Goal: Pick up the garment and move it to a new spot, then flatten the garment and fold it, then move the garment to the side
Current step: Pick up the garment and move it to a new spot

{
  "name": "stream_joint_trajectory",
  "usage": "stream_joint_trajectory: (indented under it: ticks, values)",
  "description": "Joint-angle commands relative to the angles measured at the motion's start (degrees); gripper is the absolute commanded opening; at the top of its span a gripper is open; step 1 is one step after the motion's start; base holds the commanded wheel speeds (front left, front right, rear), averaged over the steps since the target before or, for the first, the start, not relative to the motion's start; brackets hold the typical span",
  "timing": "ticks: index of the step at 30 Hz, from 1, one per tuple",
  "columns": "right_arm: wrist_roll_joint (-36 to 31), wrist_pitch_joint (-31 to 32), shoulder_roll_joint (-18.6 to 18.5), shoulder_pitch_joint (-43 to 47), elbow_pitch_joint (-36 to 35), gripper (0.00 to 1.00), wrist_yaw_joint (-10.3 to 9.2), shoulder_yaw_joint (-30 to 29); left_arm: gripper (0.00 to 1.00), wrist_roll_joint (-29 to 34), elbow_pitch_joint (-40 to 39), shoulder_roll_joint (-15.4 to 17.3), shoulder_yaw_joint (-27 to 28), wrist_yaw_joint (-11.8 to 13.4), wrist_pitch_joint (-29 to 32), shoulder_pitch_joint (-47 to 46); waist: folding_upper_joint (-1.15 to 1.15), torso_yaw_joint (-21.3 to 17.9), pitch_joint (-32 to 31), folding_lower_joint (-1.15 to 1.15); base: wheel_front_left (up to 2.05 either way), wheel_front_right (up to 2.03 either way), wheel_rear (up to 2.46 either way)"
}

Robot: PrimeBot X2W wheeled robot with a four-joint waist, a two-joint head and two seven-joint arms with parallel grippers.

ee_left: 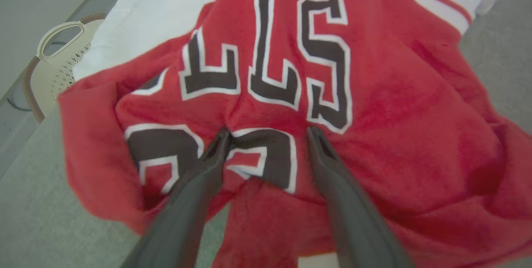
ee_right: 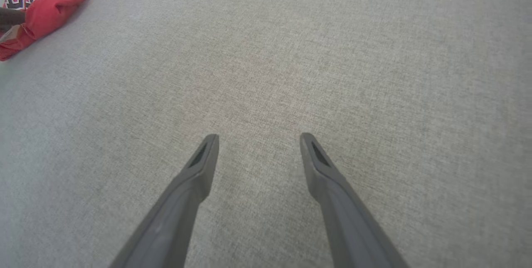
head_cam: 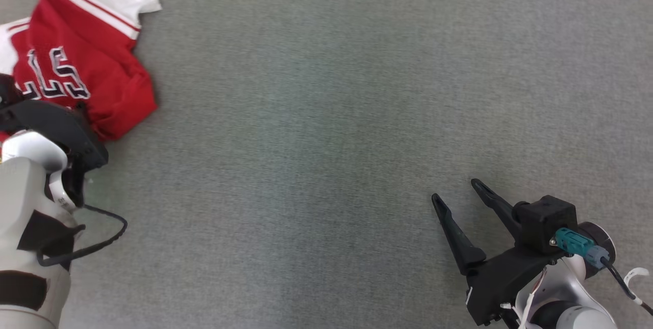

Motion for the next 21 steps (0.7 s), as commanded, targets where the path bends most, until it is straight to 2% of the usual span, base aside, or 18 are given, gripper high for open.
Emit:
stream_joint_trajectory:
  ticks: [1, 7, 13, 18, 21]
  values:
    - [0.2, -0.5, 0.3, -0.5, 0.2, 1.00, -0.14, 0.2, 0.00, -0.1, 0.5, -0.3, -0.2, 0.0, -0.1, -0.3, -0.01, -1.1, 0.6, 0.00, 0.00, 0.00, 0.00]
    - [0.8, -1.6, 0.9, -1.0, 1.6, 1.00, -0.14, 1.1, 0.00, 0.6, 0.1, 0.7, -0.4, -0.5, -3.6, -1.5, -0.01, -1.0, -1.4, 0.00, 0.00, 0.00, 0.00]
    - [2.2, -4.5, 2.9, -2.6, 5.9, 1.00, -0.14, 1.5, 0.00, 2.4, -2.4, 3.3, -1.1, -0.9, -11.3, -5.2, -0.01, -1.8, -7.1, 0.00, 0.00, 0.00, 0.00]
    - [3.2, -7.5, 4.6, -2.9, 9.9, 1.00, -0.14, 0.9, 0.00, 3.9, -5.1, 2.5, -2.9, -1.9, -13.9, -7.9, -0.01, -3.8, -12.5, 0.00, 0.00, 0.00, 0.00]
    - [3.7, -8.9, 5.2, -2.9, 11.8, 1.00, -0.14, 0.6, 0.00, 4.5, -7.3, 0.8, -4.3, -2.4, -13.6, -8.7, -0.01, -5.6, -15.2, 0.00, 0.00, 0.00, 0.00]
